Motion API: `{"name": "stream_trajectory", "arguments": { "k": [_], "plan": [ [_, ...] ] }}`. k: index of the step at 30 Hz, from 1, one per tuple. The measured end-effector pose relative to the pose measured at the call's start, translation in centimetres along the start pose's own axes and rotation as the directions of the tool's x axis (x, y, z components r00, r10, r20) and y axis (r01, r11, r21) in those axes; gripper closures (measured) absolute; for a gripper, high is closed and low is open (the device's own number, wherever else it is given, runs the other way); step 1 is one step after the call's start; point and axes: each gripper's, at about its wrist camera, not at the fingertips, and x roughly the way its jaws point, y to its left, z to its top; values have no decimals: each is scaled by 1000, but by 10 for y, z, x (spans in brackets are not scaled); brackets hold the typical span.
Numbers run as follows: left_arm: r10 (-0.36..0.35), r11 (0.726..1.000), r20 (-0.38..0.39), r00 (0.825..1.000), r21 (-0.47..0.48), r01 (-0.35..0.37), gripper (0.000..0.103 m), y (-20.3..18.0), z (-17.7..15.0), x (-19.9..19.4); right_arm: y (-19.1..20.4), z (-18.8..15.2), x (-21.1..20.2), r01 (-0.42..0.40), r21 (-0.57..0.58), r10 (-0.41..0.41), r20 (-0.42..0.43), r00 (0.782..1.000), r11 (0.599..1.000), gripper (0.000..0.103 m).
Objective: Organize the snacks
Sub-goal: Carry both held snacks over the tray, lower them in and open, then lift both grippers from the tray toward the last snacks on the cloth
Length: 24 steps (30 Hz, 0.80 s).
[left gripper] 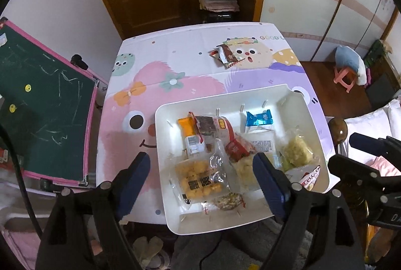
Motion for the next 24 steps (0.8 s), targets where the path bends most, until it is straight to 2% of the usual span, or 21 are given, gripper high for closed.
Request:
{"name": "stream_trajectory", "arguments": {
  "k": [6,24],
  "plan": [
    [-8,999,22,1000,-35,9,20,7,-3,-10,9,-4,-14,-6,-24,7,46,999,1000,30],
    [-37,998,51,998,-50,40,20,9,4,-14,15,0,-25,6,-35,-2,121,993,999,30]
  ]
}}
